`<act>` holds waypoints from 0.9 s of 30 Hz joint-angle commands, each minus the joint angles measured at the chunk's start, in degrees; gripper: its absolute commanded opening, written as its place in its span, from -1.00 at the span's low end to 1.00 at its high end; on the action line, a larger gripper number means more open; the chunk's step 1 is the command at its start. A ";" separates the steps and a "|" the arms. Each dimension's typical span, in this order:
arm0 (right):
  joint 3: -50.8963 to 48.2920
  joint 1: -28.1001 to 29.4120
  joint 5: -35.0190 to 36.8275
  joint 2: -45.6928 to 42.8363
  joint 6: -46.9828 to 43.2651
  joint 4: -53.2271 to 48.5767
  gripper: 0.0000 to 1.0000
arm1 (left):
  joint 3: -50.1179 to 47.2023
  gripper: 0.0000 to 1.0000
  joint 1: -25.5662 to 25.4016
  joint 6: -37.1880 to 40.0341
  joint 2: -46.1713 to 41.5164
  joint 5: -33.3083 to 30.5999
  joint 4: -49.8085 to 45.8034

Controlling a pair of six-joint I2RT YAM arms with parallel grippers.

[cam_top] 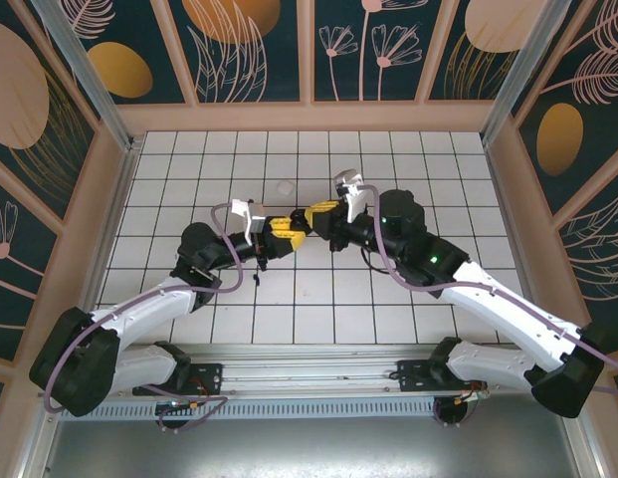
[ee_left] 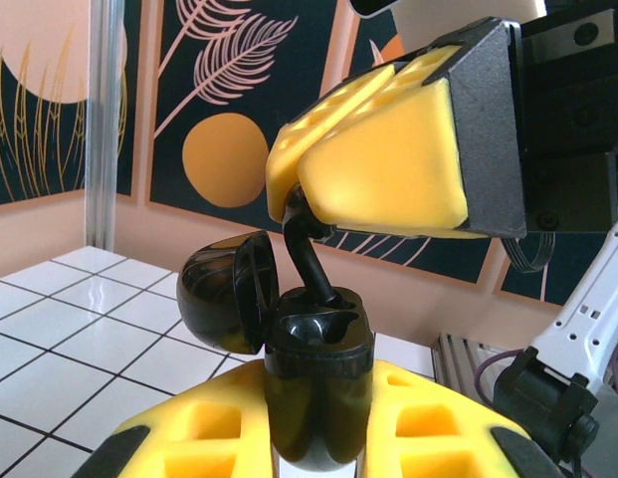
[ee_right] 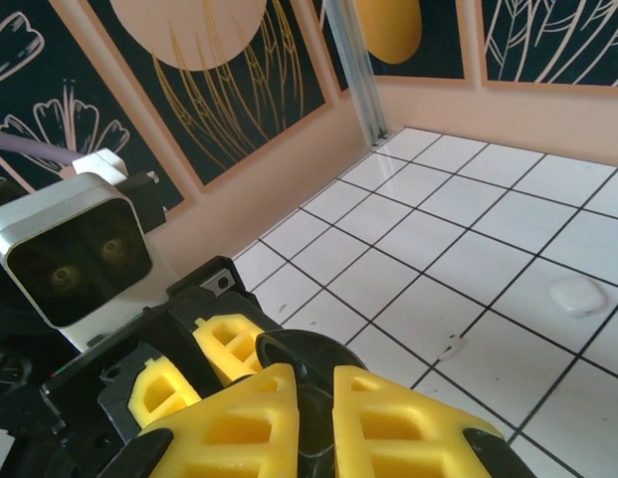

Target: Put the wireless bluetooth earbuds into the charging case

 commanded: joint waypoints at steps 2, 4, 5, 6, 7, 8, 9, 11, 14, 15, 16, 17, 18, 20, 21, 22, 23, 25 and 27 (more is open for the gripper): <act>-1.35 0.30 -1.47 -1.33 1.00 2.23 -0.77 | -1.71 -1.00 0.01 1.04 -1.41 -0.89 9.91; -1.35 0.40 -1.80 -1.40 0.99 2.22 -0.77 | -2.10 -1.00 -0.06 2.47 -1.83 -1.80 9.85; -1.37 0.38 -1.99 -1.34 0.83 2.30 -0.77 | -2.27 -1.00 -0.04 3.32 -2.20 -2.41 9.75; -1.39 0.38 -2.27 -1.33 0.75 2.36 -0.77 | -2.37 -1.00 -0.01 4.17 -2.42 -2.75 9.41; -1.40 0.43 -2.54 -1.35 0.74 2.63 -0.77 | -2.41 -1.00 -0.03 4.88 -2.71 -3.28 9.06; -1.40 0.38 -2.71 -1.36 0.66 2.72 -0.77 | -2.47 -1.00 -0.03 5.55 -3.03 -3.85 8.61; -1.44 0.39 -2.93 -1.36 0.58 2.97 -0.77 | -2.55 -1.00 -0.01 6.17 -3.26 -4.34 8.24; -1.56 0.51 -3.29 -1.27 0.18 3.54 -0.77 | -2.42 -1.00 -0.10 7.27 -3.70 -5.04 7.20; -1.46 0.52 -3.47 -0.95 -0.55 3.68 -0.77 | -2.38 -1.00 -0.03 8.59 -4.11 -5.36 5.98; -1.44 0.55 -3.60 -0.85 -0.77 3.76 -0.77 | -2.61 -1.00 -0.03 9.31 -4.22 -5.25 5.97; -1.37 0.55 -3.69 -0.71 -1.12 3.95 -0.78 | -2.94 -1.00 -0.09 9.82 -4.41 -5.37 6.16; -1.29 0.64 -3.69 -0.62 -1.40 4.03 -0.78 | -3.13 -1.00 -0.12 10.30 -4.62 -5.51 6.14; -1.15 0.73 -3.70 -0.46 -1.66 4.12 -0.78 | -3.09 -1.00 -0.12 10.70 -4.75 -5.59 5.82; -0.81 0.74 -3.45 -0.11 -2.19 4.15 -0.78 | -2.78 -1.00 -0.12 11.20 -4.77 -5.27 4.42; -0.59 0.75 -3.35 0.15 -2.46 4.06 -0.78 | -2.57 -1.00 -0.11 11.35 -4.68 -5.12 3.96; -0.37 0.82 -3.11 0.32 -2.77 4.04 -0.78 | -2.32 -1.00 -0.10 11.44 -4.59 -4.99 3.35; -0.13 0.90 -2.76 0.52 -3.16 4.04 -0.78 | -2.25 -1.00 -0.12 11.46 -4.52 -4.98 3.20; 0.26 1.23 -1.85 0.83 -4.03 3.89 -0.79 | -2.28 -1.00 -0.12 11.54 -4.50 -5.03 3.18; 0.66 1.66 -0.79 1.16 -4.90 3.69 -0.79 | -2.24 -1.00 -0.11 11.53 -4.41 -5.10 2.73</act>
